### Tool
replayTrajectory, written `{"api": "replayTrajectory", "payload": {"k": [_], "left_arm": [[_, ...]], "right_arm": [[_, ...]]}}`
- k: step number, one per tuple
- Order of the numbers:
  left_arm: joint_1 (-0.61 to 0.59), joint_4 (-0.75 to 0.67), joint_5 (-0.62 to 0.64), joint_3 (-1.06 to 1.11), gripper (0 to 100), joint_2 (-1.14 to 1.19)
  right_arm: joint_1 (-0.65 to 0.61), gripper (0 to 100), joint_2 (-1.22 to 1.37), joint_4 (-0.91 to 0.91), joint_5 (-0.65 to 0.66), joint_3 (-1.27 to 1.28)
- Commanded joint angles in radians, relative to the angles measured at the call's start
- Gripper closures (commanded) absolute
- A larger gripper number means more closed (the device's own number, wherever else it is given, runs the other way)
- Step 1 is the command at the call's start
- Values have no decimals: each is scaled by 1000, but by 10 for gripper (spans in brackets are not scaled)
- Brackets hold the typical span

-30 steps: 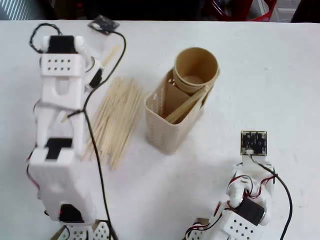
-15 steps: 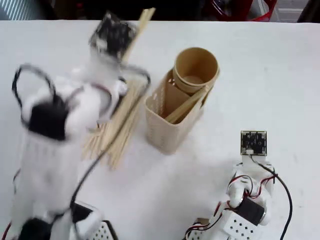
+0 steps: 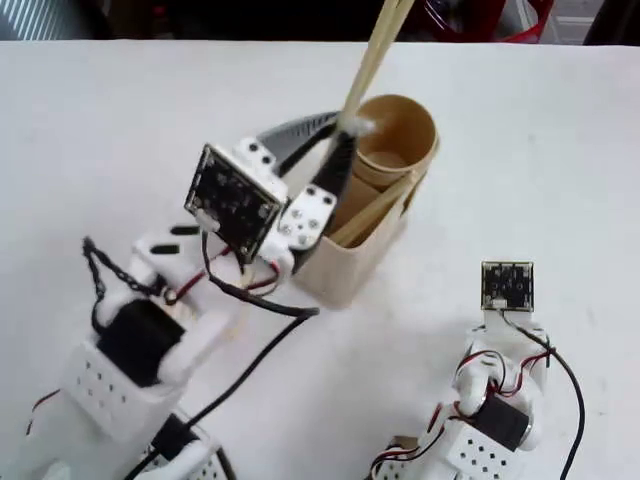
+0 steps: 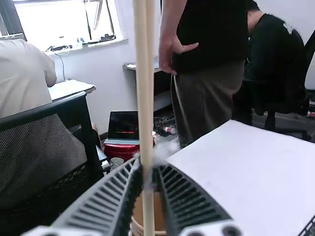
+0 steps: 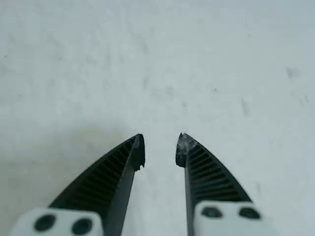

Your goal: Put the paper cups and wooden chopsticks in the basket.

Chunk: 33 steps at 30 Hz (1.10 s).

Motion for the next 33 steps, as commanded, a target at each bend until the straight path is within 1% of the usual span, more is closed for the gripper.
{"api": "replayTrajectory", "payload": {"k": [1, 5, 9, 15, 19, 22, 24, 27, 29, 30, 31, 33], "left_arm": [[12, -91, 20, 5, 977, 68], [8, -110, 20, 5, 967, 145], [8, -106, 25, 6, 902, 160], [-18, -103, 23, 5, 910, 160], [-70, -103, 26, 5, 910, 160], [-145, -78, 26, 5, 910, 160], [-237, -25, 26, 3, 910, 160], [-412, 84, 23, 9, 914, 173], [-499, 121, 18, 58, 965, 208], [-527, 92, 18, 95, 986, 240], [-538, 44, 18, 127, 970, 282], [-556, -29, 18, 172, 975, 389]], "right_arm": [[12, 885, -8, -18, 6, 9], [12, 885, -8, -18, 6, 9], [12, 885, -8, -18, 6, 9], [12, 885, -8, -18, 6, 9], [12, 885, -8, -18, 6, 9], [12, 885, -8, -18, 6, 9], [12, 885, -8, -18, 6, 9], [12, 885, -8, -18, 6, 9], [12, 885, -8, -18, 6, 9], [12, 885, -8, -18, 6, 9], [12, 885, -8, -18, 6, 9], [12, 885, -8, -18, 6, 9]]}}
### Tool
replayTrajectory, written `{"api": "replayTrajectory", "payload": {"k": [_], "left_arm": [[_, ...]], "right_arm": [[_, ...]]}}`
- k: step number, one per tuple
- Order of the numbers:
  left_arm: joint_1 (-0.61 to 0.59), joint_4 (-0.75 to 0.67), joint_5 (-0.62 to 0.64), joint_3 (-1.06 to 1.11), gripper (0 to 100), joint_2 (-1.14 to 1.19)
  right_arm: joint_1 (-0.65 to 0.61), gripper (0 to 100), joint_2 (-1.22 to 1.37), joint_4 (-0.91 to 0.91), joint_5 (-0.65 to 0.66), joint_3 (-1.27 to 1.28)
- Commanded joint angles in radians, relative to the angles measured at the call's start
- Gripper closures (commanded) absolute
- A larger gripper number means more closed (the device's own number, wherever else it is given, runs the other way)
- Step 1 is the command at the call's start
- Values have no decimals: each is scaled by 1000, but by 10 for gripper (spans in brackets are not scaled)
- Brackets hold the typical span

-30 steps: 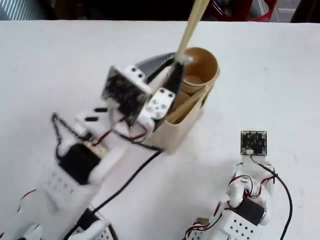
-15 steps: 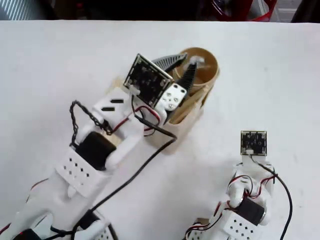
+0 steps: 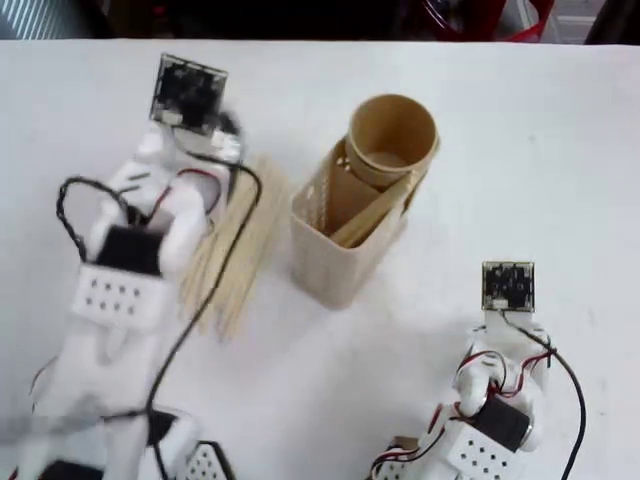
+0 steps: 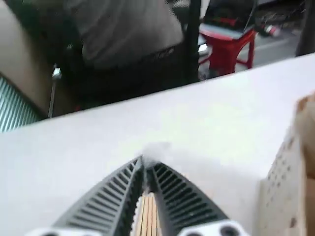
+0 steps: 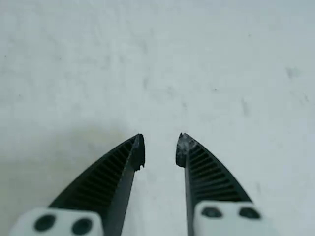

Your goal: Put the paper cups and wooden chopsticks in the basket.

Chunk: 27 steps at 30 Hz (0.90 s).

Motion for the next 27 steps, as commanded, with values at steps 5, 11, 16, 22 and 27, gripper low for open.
{"api": "replayTrajectory", "payload": {"k": [5, 11, 16, 22, 27], "left_arm": [[-73, 32, -15, -91, 928, 414], [-74, 236, -155, -382, 880, 742], [-81, 347, -170, -563, 915, 934], [-81, 454, -166, -710, 915, 1070], [-81, 494, -164, -783, 917, 1142]], "right_arm": [[10, 885, -8, -18, 6, 9], [10, 885, -8, -18, 6, 9], [10, 885, -8, -18, 6, 9], [10, 885, -8, -18, 6, 9], [10, 885, -8, -18, 6, 9]]}}
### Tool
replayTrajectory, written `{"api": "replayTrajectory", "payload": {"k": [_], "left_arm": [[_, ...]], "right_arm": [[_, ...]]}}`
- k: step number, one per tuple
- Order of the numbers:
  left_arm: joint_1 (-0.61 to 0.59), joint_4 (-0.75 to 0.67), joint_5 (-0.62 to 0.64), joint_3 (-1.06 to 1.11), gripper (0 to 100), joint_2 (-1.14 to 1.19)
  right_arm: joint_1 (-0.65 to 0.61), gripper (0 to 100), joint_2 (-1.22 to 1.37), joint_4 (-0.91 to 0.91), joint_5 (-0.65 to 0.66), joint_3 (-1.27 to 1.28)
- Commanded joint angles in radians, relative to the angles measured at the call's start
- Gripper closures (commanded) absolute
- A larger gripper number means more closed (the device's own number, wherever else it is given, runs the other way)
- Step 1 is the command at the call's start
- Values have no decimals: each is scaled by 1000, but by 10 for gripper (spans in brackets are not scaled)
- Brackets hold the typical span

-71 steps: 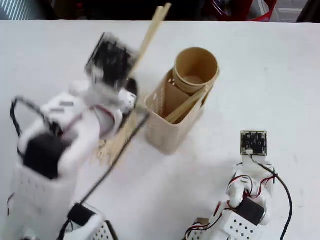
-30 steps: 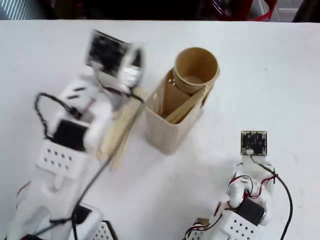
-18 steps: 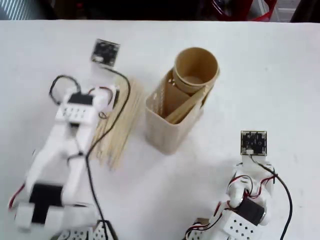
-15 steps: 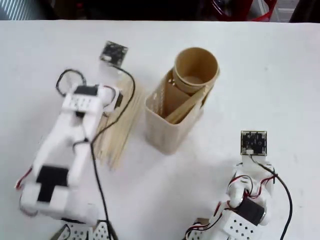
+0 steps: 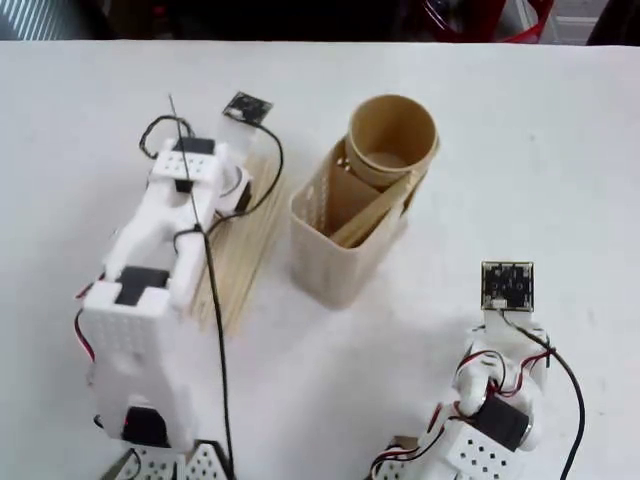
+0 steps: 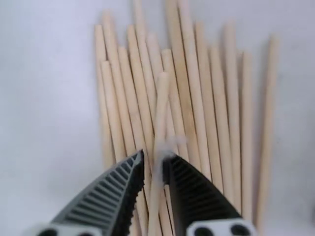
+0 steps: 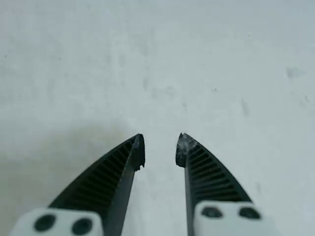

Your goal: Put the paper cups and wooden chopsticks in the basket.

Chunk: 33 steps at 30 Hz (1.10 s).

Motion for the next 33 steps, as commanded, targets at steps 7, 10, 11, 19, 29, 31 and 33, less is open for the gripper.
{"api": "replayTrajectory", "payload": {"k": [7, 10, 11, 19, 29, 31, 33], "left_arm": [[-12, 15, -5, -77, 974, 31], [-12, 25, -3, -101, 978, 18], [-12, 44, 5, -120, 977, 2], [16, 193, 72, -227, 977, -286], [231, 354, 175, -264, 977, -932], [306, 313, 180, -216, 977, -1055], [384, 242, 189, -152, 977, -1156]], "right_arm": [[12, 885, -8, -18, 6, 9], [12, 885, -8, -18, 6, 9], [12, 885, -8, -18, 6, 9], [12, 885, -8, -18, 6, 9], [12, 885, -8, -18, 6, 9], [12, 885, -8, -18, 6, 9], [12, 885, -8, -18, 6, 9]]}}
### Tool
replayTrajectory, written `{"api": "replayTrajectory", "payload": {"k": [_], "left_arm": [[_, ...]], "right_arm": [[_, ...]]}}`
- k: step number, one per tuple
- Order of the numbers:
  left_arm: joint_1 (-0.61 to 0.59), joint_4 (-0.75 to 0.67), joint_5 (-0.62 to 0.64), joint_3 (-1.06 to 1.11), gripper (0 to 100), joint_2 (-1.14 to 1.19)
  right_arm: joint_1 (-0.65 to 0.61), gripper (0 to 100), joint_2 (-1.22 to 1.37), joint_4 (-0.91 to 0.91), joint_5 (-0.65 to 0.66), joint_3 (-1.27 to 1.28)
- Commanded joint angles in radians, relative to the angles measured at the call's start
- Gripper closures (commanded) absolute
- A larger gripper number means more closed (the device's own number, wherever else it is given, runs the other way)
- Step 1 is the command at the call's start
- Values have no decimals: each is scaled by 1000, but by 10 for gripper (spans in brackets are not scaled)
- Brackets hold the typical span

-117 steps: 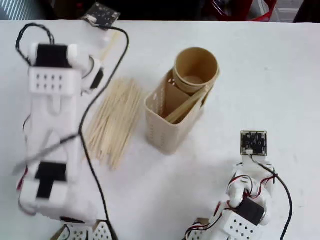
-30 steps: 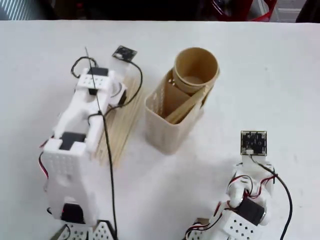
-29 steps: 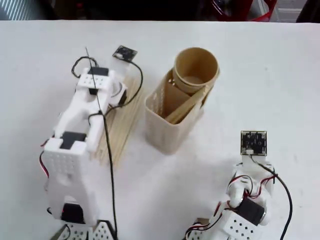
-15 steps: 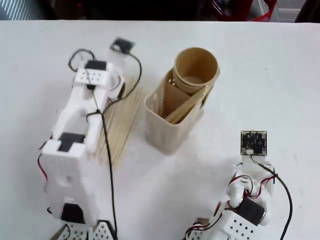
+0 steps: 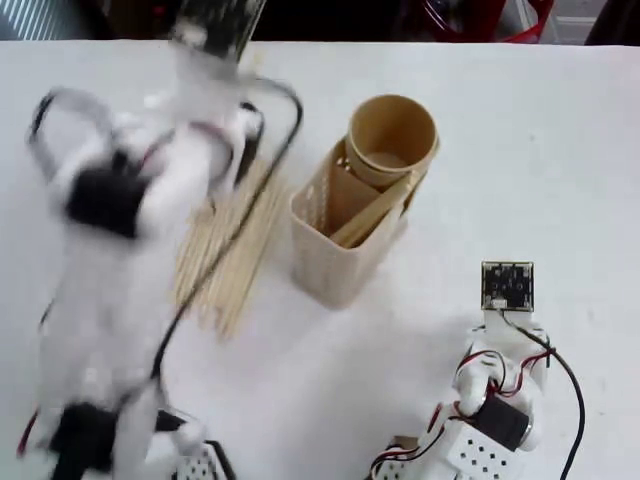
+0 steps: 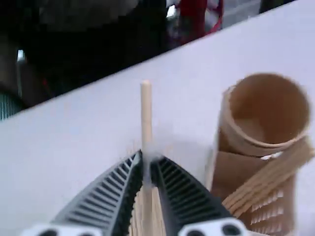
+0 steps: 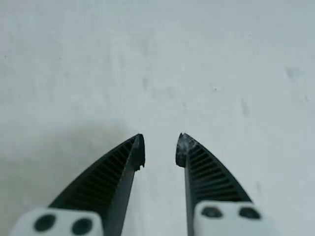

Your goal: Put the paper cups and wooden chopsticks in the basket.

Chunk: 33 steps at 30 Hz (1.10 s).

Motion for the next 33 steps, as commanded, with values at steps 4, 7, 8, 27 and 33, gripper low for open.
{"api": "replayTrajectory", "payload": {"k": [4, 7, 8, 27, 33], "left_arm": [[229, -316, 26, 209, 976, -308], [282, -560, 23, 328, 976, -320], [291, -637, 23, 365, 976, -320], [317, -953, 23, 634, 976, -318], [317, -951, 23, 631, 969, -318]], "right_arm": [[12, 885, -8, -18, 6, 9], [12, 885, -8, -18, 6, 9], [12, 885, -8, -18, 6, 9], [12, 885, -8, -18, 6, 9], [12, 885, -8, -18, 6, 9]]}}
